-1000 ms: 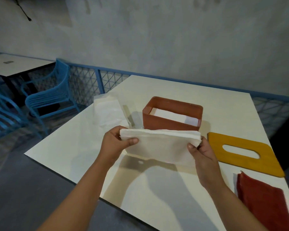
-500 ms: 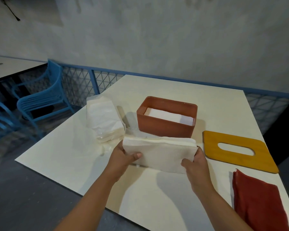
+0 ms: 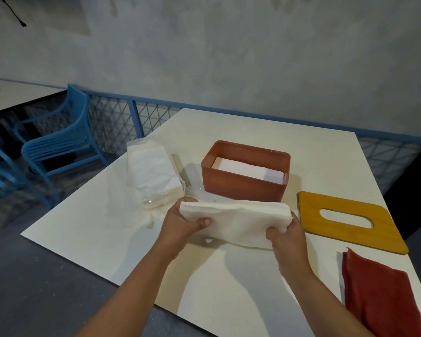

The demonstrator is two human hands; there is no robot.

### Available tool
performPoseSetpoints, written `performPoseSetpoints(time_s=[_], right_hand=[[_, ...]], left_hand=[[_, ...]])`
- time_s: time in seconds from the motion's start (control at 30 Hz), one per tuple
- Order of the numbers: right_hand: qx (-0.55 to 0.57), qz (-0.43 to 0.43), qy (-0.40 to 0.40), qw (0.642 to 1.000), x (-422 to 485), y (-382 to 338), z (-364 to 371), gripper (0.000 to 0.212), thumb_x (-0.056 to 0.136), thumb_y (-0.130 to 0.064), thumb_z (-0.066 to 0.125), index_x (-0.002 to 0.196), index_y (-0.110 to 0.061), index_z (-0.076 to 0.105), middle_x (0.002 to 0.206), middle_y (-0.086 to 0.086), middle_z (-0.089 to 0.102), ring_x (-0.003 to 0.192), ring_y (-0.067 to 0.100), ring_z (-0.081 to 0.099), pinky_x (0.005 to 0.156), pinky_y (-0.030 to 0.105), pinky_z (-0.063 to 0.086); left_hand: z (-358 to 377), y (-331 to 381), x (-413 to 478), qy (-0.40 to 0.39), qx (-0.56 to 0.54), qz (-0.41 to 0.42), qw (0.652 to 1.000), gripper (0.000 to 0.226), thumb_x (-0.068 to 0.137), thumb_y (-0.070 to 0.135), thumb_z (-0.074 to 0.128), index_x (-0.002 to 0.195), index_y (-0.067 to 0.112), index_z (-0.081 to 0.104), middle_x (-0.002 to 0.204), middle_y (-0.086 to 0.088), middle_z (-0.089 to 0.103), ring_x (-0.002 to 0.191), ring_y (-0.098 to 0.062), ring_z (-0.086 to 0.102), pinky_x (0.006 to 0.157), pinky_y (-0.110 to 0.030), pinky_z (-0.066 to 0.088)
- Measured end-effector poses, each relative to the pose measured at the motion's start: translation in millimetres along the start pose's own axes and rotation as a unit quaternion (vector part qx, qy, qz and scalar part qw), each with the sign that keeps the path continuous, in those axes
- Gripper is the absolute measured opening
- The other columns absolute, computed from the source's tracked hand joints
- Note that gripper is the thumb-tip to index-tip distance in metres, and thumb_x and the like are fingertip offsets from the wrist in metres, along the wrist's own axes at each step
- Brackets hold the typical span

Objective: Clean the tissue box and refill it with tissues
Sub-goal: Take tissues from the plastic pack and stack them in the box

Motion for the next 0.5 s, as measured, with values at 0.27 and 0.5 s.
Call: performPoseSetpoints(time_s=[0.27,0.5], right_hand=[[-0.028,0.024,-0.007,0.999,7.6,8.3,-1.1,0.058,0.073,0.017,0.056,0.119,-0.017,0.053,0.105,0.005,0.063,0.100,0.024,0.060,0.076,0.032,0.054],[-0.029,0.005,-0.009,1.000,10.4,-3.3,-1.8,0.058,0.074,0.016,0.057,0.115,-0.025,0.050,0.100,-0.004,0.060,0.094,0.014,0.057,0.070,0.022,0.051]], left_hand=[[-2.4,-8.3,2.8,-0.008,-0.006,-0.048,0.999,0.055,0.051,-0.002,0.081,0.100,0.013,0.060,0.093,-0.004,0.070,0.088,-0.019,0.066,0.062,-0.031,0.057],[-1.0,0.6,5.4,-0.010,0.014,-0.021,1.000,0.048,0.053,-0.002,0.080,0.095,0.012,0.062,0.084,0.005,0.073,0.080,-0.009,0.069,0.064,-0.019,0.054]])
Point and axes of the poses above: each hand's wrist, its own x-axis towards the middle knuckle, its own z-axis out of the palm, y = z × x, the point moved 1 cm from there along x, towards the middle knuckle
